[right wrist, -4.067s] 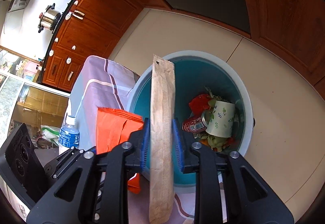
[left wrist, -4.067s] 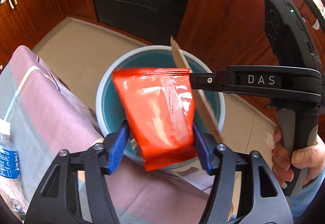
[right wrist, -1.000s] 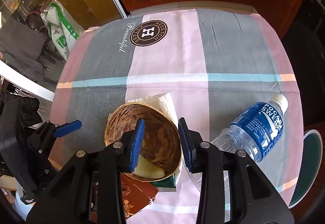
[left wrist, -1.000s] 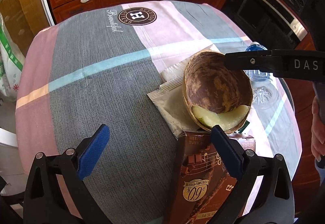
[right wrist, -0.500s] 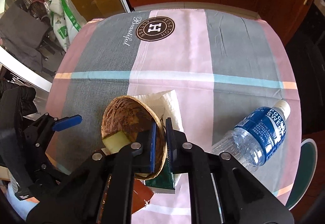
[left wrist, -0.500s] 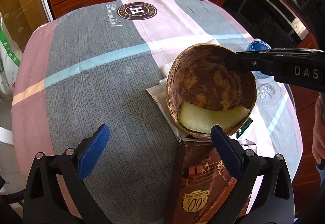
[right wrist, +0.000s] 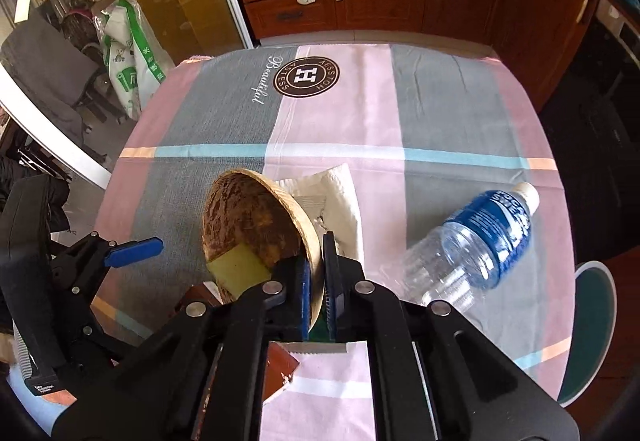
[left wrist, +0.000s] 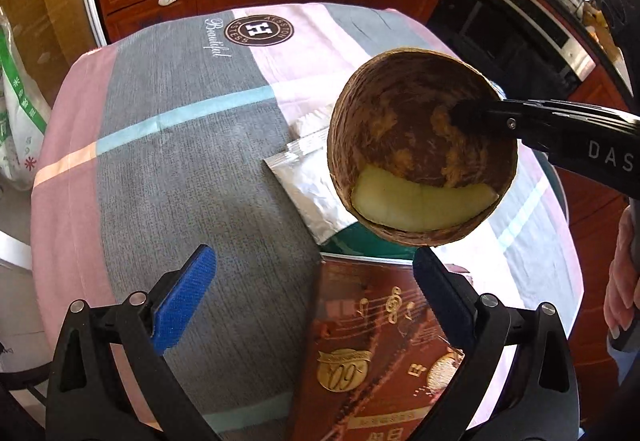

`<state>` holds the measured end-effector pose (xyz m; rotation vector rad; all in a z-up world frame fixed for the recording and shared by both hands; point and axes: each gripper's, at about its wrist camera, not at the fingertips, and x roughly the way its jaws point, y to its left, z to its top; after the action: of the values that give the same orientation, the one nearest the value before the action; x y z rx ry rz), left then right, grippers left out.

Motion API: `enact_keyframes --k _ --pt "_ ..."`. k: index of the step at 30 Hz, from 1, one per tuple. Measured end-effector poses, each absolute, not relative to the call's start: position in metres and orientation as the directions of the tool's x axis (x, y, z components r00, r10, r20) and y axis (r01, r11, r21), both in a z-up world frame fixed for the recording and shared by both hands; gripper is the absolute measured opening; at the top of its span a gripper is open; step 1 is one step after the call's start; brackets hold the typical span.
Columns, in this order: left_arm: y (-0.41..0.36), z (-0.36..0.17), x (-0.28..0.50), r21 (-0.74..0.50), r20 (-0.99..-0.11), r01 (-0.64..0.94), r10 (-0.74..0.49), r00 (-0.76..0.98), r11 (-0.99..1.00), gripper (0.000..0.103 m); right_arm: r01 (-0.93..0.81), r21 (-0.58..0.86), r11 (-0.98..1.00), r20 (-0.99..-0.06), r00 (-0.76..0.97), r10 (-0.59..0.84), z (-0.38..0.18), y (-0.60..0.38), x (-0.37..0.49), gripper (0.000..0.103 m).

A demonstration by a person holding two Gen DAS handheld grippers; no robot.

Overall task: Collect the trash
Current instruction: 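Lift the bowl with the right tool and tilt it toward the left tool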

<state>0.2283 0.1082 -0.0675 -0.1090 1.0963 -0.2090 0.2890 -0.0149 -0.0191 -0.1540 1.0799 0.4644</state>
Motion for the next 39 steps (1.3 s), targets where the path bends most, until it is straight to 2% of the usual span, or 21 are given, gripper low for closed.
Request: enact_keyframes --k 4,11,19,20,21,22,24,26,31,37,39 --pt "0.084 -0.066 0.215 -0.184 -0.874 0.156 -0.235 0.425 0.970 0.098 -0.396 0.114 0.911 -0.862 0.416 0.289 -0.010 -0.047 0.264 0.007" --pt "0.025 -0.077 0.197 -0.138 -0.903 0.242 -0.222 0.368 0.960 0.097 -0.334 0.222 0.916 -0.827 0.433 0.358 -0.009 -0.112 0.217 0.007" --pt "-0.013 -0.064 0.175 -0.174 -0.895 0.293 -0.275 0.351 0.940 0.097 -0.179 0.237 0.955 -0.853 0.433 0.292 -0.044 -0.185 0.197 0.007" --pt "-0.019 -0.061 0.174 -0.174 -0.891 0.309 -0.283 0.355 0.935 0.090 -0.171 0.254 0.952 -0.855 0.420 0.303 -0.050 -0.190 0.196 0.007" --pt "-0.027 -0.060 0.172 -0.159 -0.892 0.332 -0.279 0.355 0.930 0.079 -0.163 0.269 0.949 -0.857 0.410 0.313 -0.055 -0.194 0.195 0.007" --pt "-0.035 -0.060 0.172 -0.147 -0.896 0.354 -0.276 0.347 0.924 0.074 -0.157 0.281 0.947 -0.857 0.404 0.321 -0.058 -0.197 0.194 0.007" --pt "-0.049 -0.060 0.169 -0.152 -0.902 0.386 -0.288 0.323 0.910 0.048 -0.145 0.309 0.940 -0.850 0.400 0.342 -0.062 -0.204 0.192 0.007" --pt "-0.062 -0.060 0.163 -0.158 -0.904 0.409 -0.298 0.306 0.899 0.037 -0.140 0.323 0.936 -0.844 0.405 0.352 -0.063 -0.208 0.192 0.007" --pt "-0.091 -0.066 0.156 -0.157 -0.917 0.461 -0.302 0.260 0.873 0.028 -0.134 0.389 0.911 -0.830 0.379 0.410 -0.071 -0.221 0.192 0.008" --pt "-0.095 -0.074 0.167 -0.152 -0.925 0.435 -0.283 0.255 0.888 0.027 -0.149 0.448 0.881 -0.810 0.350 0.471 -0.070 -0.227 0.192 0.013" --pt "-0.095 -0.075 0.167 -0.157 -0.925 0.441 -0.288 0.249 0.884 0.027 -0.144 0.454 0.879 -0.797 0.377 0.473 -0.061 -0.233 0.192 0.018"
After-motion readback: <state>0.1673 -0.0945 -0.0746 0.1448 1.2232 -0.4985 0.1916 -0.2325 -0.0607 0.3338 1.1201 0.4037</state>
